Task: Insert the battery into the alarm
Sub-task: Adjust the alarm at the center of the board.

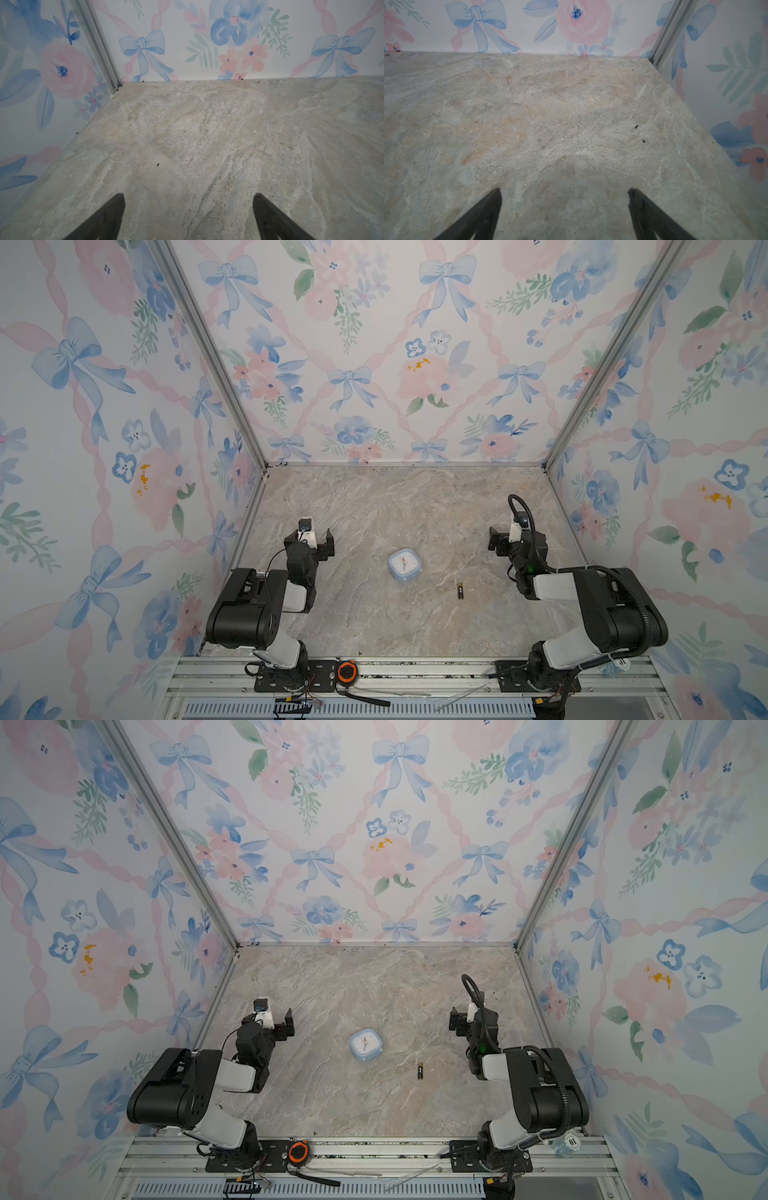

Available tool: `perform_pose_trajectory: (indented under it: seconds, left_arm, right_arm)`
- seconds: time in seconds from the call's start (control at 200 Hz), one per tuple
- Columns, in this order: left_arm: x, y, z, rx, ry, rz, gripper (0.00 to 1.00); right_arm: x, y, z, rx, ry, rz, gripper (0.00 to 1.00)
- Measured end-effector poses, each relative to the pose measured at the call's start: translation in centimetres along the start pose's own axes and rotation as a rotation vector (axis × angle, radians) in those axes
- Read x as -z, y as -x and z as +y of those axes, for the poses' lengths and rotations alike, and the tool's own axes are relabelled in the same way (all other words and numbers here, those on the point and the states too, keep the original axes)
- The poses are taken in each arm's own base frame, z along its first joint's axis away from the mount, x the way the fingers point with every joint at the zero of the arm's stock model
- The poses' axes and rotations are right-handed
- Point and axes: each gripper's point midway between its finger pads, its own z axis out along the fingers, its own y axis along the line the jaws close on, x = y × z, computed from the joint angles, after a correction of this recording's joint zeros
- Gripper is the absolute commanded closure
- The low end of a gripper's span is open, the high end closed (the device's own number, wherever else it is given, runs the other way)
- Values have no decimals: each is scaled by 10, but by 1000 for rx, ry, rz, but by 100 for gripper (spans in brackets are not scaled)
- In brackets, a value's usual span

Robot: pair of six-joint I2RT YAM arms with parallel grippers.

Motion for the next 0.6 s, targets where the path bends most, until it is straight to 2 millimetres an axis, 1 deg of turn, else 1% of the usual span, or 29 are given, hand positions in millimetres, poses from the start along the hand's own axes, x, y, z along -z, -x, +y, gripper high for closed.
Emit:
perform_pose_trajectory:
  seconds: [0.6]
  left_arm:
    - [0, 0, 0, 1, -3, 0, 2]
  right_arm:
    - [0, 0, -1, -3, 4, 0, 4]
